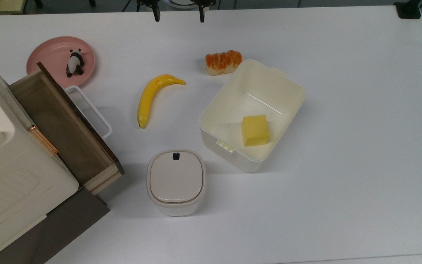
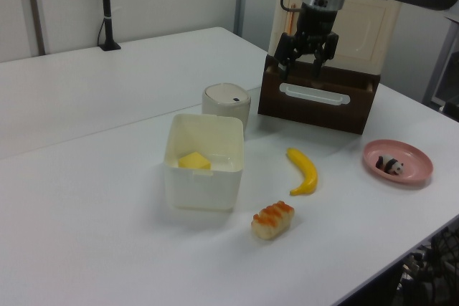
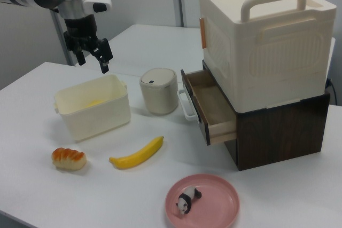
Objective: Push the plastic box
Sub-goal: 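Move the gripper from rest toward the cream plastic box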
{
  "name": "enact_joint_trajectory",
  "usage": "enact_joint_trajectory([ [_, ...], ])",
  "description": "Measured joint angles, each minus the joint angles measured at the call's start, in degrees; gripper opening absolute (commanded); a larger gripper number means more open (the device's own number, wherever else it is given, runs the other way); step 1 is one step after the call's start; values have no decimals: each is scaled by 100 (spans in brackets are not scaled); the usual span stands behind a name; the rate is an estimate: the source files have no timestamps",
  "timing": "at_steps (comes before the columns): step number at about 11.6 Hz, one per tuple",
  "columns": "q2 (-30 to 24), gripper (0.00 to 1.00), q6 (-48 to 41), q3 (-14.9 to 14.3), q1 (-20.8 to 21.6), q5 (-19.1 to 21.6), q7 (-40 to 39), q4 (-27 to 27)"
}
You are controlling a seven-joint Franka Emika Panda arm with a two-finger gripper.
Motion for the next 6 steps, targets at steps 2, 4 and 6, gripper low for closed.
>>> enact_joint_trajectory([
  [2, -13, 100, 0, 8, 0, 8, 120, 0],
  [4, -13, 100, 18, 88, 1, 11, 691, 15],
  [6, -13, 100, 19, 170, 8, 12, 934, 24],
])
